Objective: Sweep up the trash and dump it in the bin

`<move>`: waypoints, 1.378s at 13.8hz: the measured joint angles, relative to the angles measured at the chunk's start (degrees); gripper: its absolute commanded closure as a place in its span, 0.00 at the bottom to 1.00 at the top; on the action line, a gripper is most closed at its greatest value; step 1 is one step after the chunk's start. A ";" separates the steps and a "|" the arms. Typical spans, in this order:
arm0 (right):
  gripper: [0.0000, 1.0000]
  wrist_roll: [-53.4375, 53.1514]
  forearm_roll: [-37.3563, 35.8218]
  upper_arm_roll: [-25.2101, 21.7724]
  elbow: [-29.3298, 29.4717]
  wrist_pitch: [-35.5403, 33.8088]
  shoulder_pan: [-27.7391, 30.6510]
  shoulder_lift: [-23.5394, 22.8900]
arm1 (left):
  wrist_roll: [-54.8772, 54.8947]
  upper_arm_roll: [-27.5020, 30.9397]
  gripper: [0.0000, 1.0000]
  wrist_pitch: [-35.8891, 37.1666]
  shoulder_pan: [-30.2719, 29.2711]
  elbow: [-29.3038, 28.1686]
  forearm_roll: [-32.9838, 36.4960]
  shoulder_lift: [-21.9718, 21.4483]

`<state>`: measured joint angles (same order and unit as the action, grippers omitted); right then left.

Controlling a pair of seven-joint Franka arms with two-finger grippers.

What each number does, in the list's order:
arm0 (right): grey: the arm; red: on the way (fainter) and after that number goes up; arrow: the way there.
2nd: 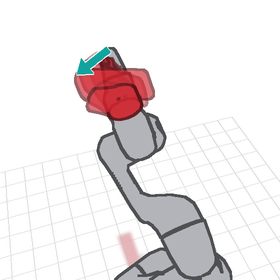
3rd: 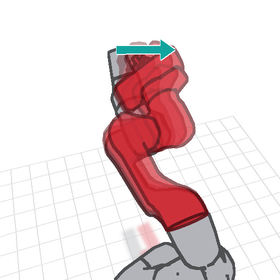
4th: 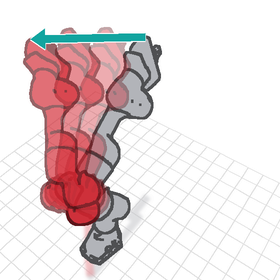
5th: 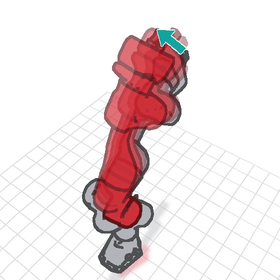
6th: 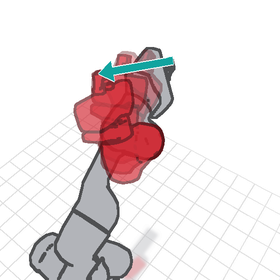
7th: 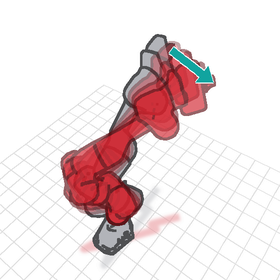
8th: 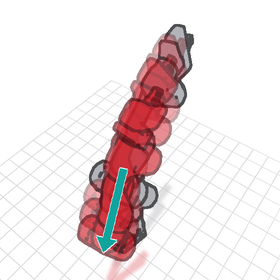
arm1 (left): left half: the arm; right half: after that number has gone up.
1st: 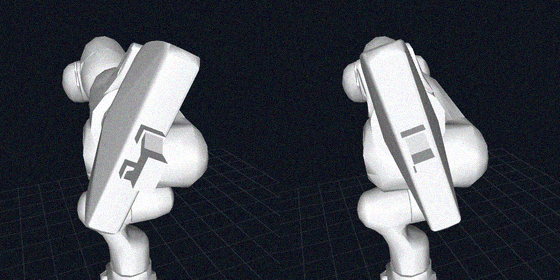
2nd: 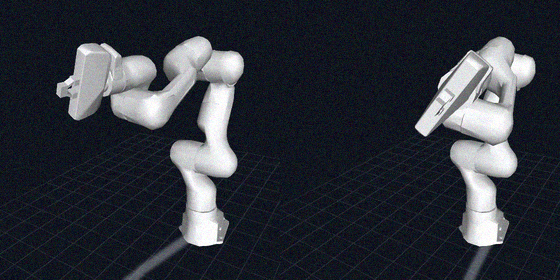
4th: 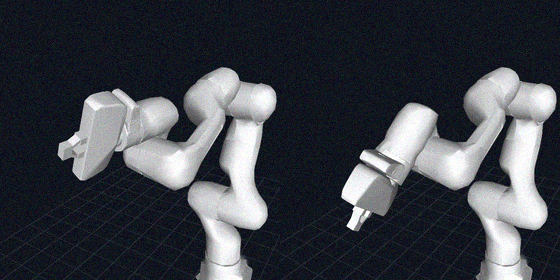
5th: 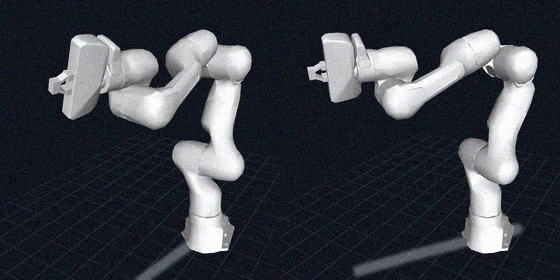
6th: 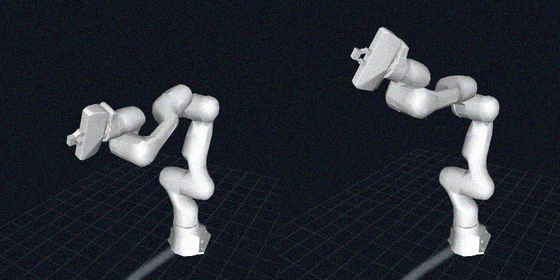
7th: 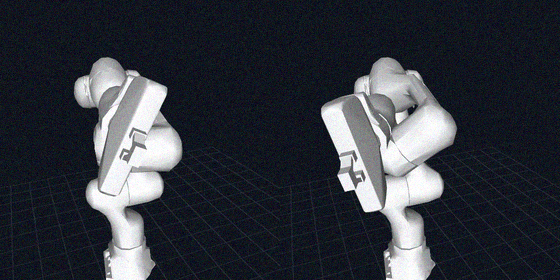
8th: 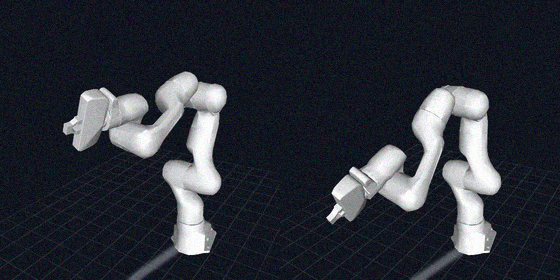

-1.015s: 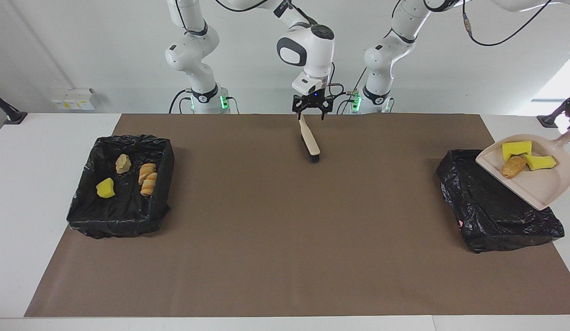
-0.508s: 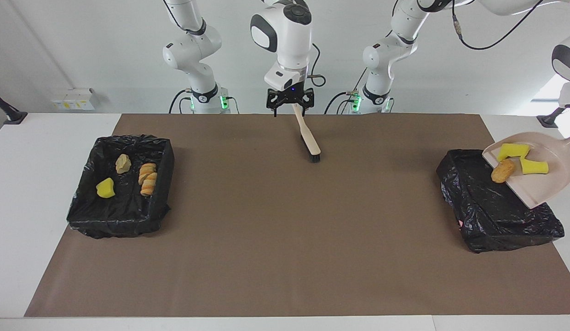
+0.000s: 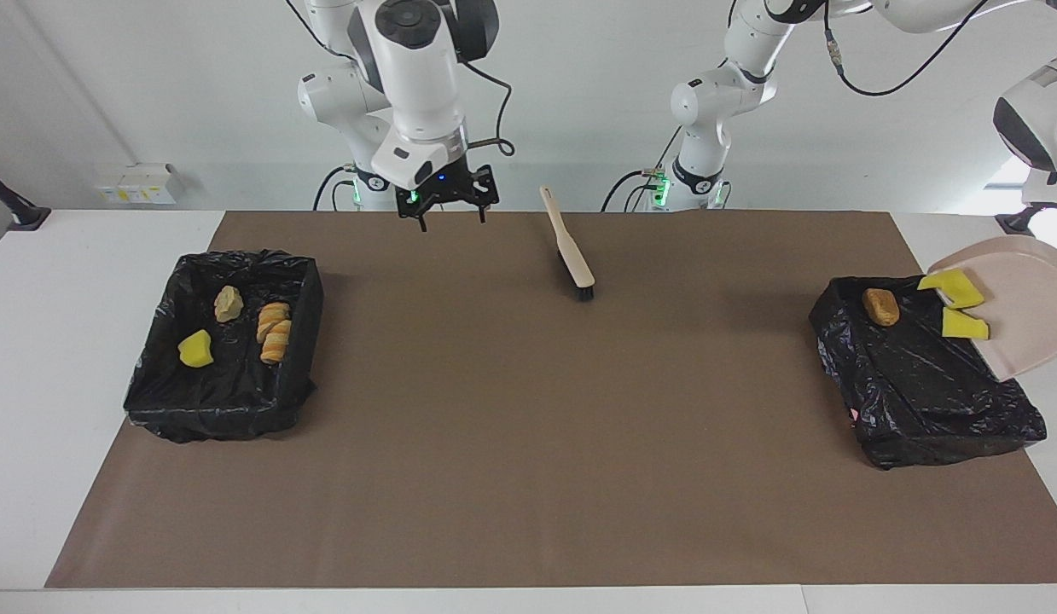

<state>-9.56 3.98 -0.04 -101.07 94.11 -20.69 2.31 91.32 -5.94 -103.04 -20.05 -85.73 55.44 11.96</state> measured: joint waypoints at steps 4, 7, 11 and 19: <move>0.00 7.87 -0.11 -0.23 0.92 -0.25 10.49 0.21 | -0.19 -0.03 1.00 -0.06 2.77 1.60 3.54 0.73; 0.00 11.75 -0.67 -0.24 2.40 -0.25 18.31 0.24 | -0.52 -0.03 1.00 -0.02 3.97 3.41 6.12 1.23; 0.00 12.24 -1.57 -0.30 2.75 -0.44 24.25 0.24 | -0.80 0.67 1.00 1.96 4.29 6.54 -8.15 0.48; 0.00 9.10 -1.78 -0.07 8.29 -7.09 25.19 0.50 | -34.85 -1.76 1.00 16.18 6.82 5.79 -36.45 -7.82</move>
<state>-0.46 2.20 -0.11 -92.78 87.02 4.50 2.82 56.47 -7.70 -86.87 -13.23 -79.95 18.99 4.14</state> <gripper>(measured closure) 0.000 0.687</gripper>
